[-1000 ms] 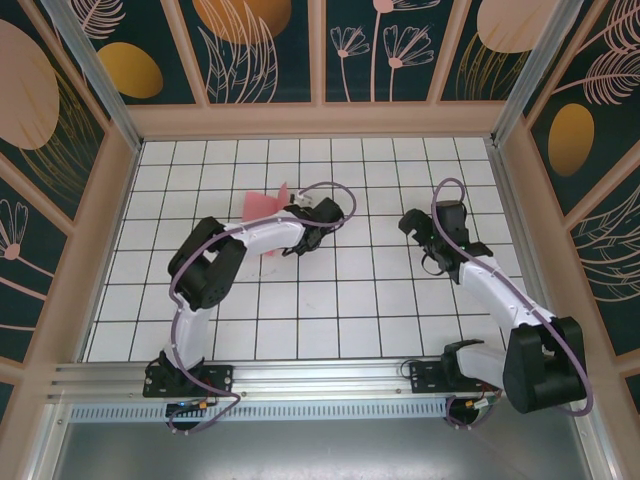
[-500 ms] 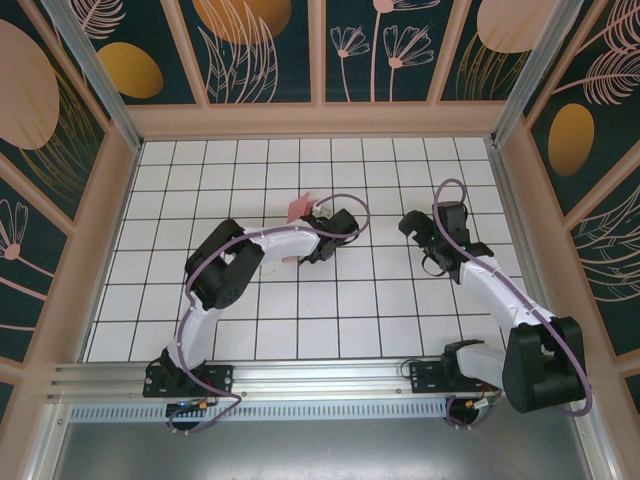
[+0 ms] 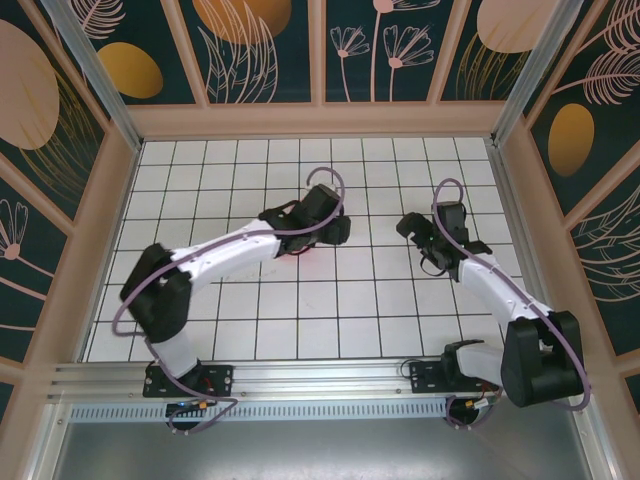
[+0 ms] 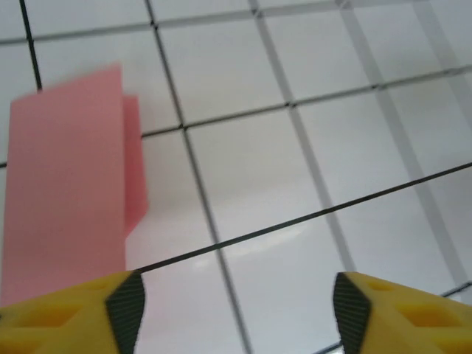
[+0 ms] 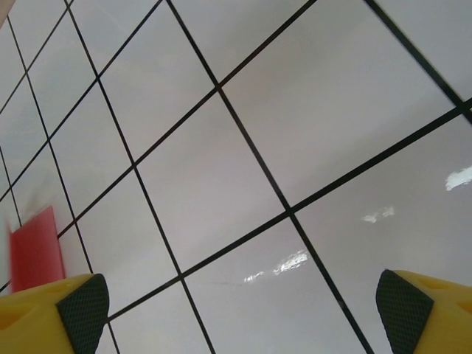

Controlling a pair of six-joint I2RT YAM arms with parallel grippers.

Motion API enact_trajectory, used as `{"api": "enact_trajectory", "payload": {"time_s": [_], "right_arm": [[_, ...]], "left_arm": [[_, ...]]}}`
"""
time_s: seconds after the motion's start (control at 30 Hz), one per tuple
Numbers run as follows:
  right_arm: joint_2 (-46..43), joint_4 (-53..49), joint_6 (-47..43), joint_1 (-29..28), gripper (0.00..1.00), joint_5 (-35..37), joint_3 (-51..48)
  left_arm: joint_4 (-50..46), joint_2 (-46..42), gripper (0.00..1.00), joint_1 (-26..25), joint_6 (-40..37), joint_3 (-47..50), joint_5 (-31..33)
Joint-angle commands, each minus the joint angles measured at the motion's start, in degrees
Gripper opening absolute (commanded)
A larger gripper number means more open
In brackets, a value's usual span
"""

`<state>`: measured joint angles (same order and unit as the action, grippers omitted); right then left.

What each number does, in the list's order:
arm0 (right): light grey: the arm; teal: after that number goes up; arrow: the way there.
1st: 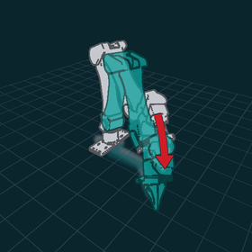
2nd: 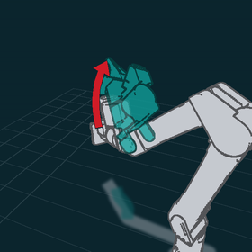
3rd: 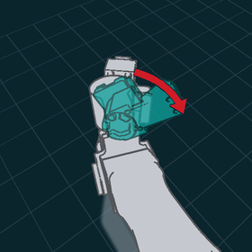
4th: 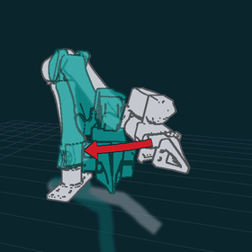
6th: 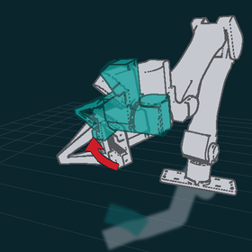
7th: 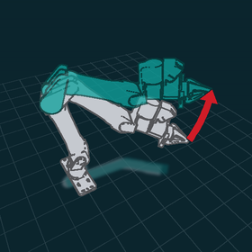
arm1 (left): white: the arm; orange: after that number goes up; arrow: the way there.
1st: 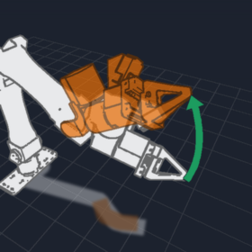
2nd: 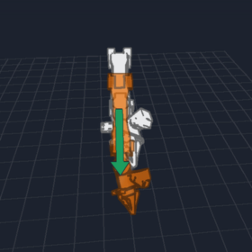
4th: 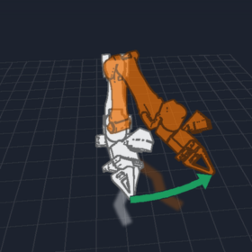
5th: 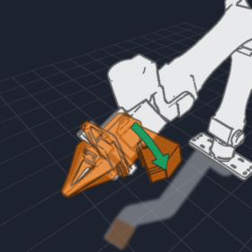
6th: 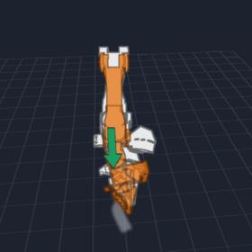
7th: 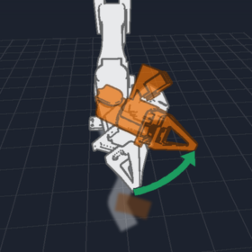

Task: Fold a paper plane with a square sheet of paper (pick it up from the middle)
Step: Turn over the paper at the center of the table, then third fold the triangle at the center of the table.

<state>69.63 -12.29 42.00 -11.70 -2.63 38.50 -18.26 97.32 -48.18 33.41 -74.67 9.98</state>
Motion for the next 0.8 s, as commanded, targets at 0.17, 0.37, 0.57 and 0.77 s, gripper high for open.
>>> {"api": "enact_trajectory", "payload": {"time_s": [0.17,0.37,0.57,0.77], "right_arm": [[7.8,8.7,-2.3,-8.6,0.76,-8.8,6.4],[22.2,11.9,-3.5,-19.2,0.52,-10.9,17.1],[38.4,15.2,-1.4,-24.5,0.19,-17.0,29.6],[48.8,15.9,0.2,-25.4,0.09,-21.6,38.4]], "left_arm": [[10.5,-8.7,0.65,10.3,7.2,14.0,-6.4],[15.8,-8.6,0.42,16.5,10.8,23.0,-12.2],[23.7,-7.1,0.2,20.2,12.7,28.7,-20.4],[27.0,-2.5,0.1,21.5,11.7,28.9,-23.6]]}}
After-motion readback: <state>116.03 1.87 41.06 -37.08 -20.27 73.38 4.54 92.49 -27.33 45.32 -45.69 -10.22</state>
